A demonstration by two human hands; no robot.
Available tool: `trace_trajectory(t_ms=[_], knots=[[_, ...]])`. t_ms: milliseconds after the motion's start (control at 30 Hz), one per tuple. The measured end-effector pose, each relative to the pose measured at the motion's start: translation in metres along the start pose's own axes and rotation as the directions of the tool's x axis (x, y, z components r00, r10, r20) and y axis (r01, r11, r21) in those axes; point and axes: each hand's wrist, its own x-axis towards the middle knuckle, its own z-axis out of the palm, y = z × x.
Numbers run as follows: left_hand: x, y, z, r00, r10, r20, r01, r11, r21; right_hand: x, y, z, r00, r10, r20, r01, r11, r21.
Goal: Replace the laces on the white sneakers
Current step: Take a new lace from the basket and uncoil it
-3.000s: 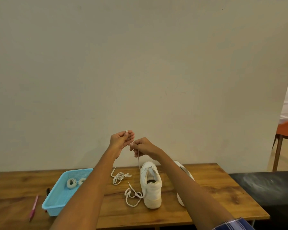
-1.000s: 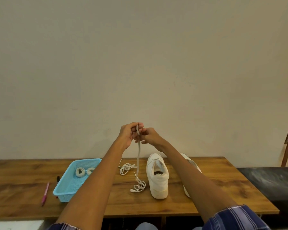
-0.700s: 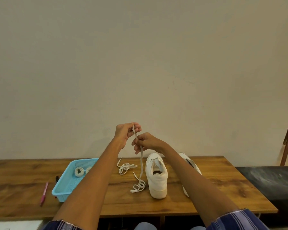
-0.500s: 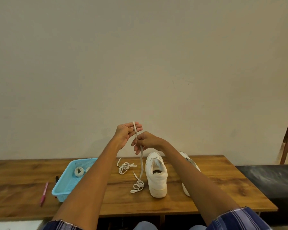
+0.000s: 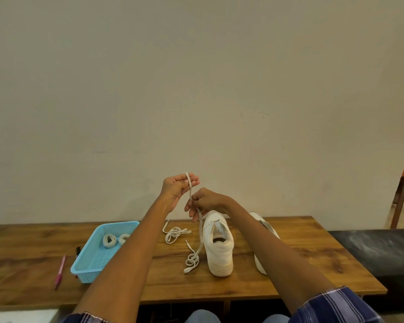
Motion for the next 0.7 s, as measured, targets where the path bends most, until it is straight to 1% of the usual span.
trace_trajectory(t_ms=[67, 167, 233, 433, 533, 633, 700], knots=[[-0.001, 0.003, 0.002, 0.999, -0.027, 0.040, 0.029, 0.998, -0.054, 0.001, 0.000, 0.000, 1.000, 0.004, 0.006, -0.004, 1.000, 0.003], [-0.005, 0.011, 0.009, 0.993, -0.053, 0.105, 0.067, 0.989, -0.133, 0.002, 0.003, 0.001, 0.999, 0.026, -0.030, -0.025, 0.999, 0.040], [-0.005, 0.014, 0.010, 0.993, -0.052, 0.108, 0.066, 0.989, -0.129, 0.002, 0.006, 0.000, 0.998, 0.031, -0.047, -0.028, 0.998, 0.060], [0.000, 0.005, -0.006, 0.999, -0.020, -0.037, 0.020, 1.000, 0.013, -0.002, 0.005, -0.005, 0.999, -0.027, 0.020, 0.026, 0.999, 0.046], [-0.001, 0.000, -0.009, 0.997, 0.025, -0.074, -0.018, 0.997, 0.081, -0.004, -0.002, -0.006, 0.997, -0.040, 0.063, 0.038, 0.999, 0.037], [-0.001, 0.002, -0.005, 0.994, 0.055, -0.098, -0.050, 0.997, 0.060, -0.006, -0.009, -0.003, 0.995, -0.062, 0.083, 0.060, 0.998, 0.017], [-0.001, 0.003, -0.002, 0.995, 0.055, -0.088, -0.049, 0.997, 0.061, -0.007, -0.014, -0.002, 0.994, -0.077, 0.073, 0.077, 0.997, 0.007]])
